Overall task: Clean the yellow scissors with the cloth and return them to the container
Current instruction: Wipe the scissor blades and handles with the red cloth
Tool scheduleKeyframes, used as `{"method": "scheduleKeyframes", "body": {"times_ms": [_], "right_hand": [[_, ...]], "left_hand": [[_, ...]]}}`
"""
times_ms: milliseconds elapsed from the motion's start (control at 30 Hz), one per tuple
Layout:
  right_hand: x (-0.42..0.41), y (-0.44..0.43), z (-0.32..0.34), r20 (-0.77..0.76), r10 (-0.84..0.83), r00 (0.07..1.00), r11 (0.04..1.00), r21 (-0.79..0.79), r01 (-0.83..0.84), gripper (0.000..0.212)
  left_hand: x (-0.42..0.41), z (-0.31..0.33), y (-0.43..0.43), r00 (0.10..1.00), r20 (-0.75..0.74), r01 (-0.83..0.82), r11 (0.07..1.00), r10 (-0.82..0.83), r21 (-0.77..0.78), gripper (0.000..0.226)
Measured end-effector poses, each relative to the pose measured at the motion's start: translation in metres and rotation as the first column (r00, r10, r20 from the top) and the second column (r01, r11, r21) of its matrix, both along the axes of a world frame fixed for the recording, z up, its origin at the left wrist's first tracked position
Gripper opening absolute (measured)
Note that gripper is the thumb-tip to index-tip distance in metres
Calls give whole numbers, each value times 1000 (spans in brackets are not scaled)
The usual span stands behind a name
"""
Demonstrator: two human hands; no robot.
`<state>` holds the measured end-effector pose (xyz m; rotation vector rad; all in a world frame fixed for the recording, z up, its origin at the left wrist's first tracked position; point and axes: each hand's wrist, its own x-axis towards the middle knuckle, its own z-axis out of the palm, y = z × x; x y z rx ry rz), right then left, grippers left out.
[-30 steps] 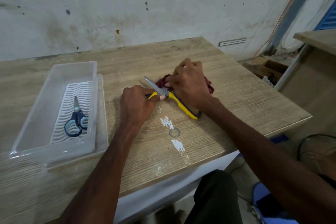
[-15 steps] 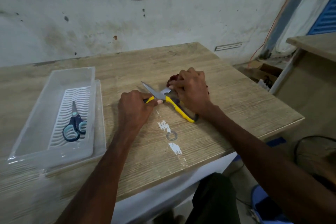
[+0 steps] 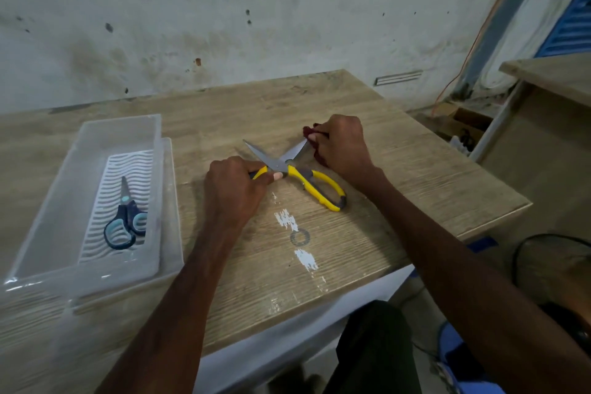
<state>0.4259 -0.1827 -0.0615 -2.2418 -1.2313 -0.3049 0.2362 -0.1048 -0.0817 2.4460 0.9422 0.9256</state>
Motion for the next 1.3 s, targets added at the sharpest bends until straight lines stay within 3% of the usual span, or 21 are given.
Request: {"method": "scheduleKeyframes", "body": {"times_ms": [100, 167, 267, 400, 467, 567, 633, 800, 933, 1000, 1067, 1167, 1300], "right_hand": [[-6, -2, -1, -16, -79, 997, 981, 176, 81, 17], [-30, -10, -2, 37, 31, 999, 953, 301, -41, 13], [-54, -11, -6, 118, 256, 959, 955, 126, -270, 17], [-35, -3, 7, 71, 168, 983, 982, 71, -173, 56], [-30, 0, 11, 90, 88, 992, 996, -33, -85, 44], [-39, 1, 5, 78, 169, 983, 986, -13, -169, 22], [-40, -1, -4, 83, 210, 974, 975, 51, -215, 22], [-17, 1, 7, 79, 22, 997, 999, 35, -25, 19], [-42, -13, -3, 111, 226, 968, 964, 115, -238, 16], [-40, -18, -7, 122, 253, 960, 955, 128, -269, 18], [-33, -18, -8, 112, 211, 971, 965, 134, -225, 17], [-28, -14, -8, 113, 153, 982, 984, 78, -162, 35], [-11, -9, -7, 16, 46, 999, 999, 23, -47, 20]], "left_hand": [[1, -1, 1, 1000, 24, -3, 1000, 4, -29, 31], [3, -4, 3, 999, 29, -32, 999, 33, -14, 34], [5, -7, 6, 999, 16, -45, 999, 45, 16, 36], [5, -8, 6, 999, -45, -28, 999, 30, 45, 37], [6, -7, 5, 998, -48, -37, 999, 38, 32, 36], [4, -5, 2, 999, -6, -40, 999, 40, -7, 35], [4, -4, 2, 999, 2, -40, 999, 40, -9, 35], [3, -3, 0, 999, 17, -40, 999, 41, -20, 35], [3, 0, -3, 998, 36, -50, 998, 51, -48, 34], [3, 0, -3, 998, 36, -44, 997, 46, -56, 33], [3, -1, -1, 999, 36, -28, 998, 30, -64, 33], [4, -3, 0, 999, 48, -23, 997, 26, -68, 36], [3, -2, 0, 999, 46, -20, 998, 23, -61, 39]]}}
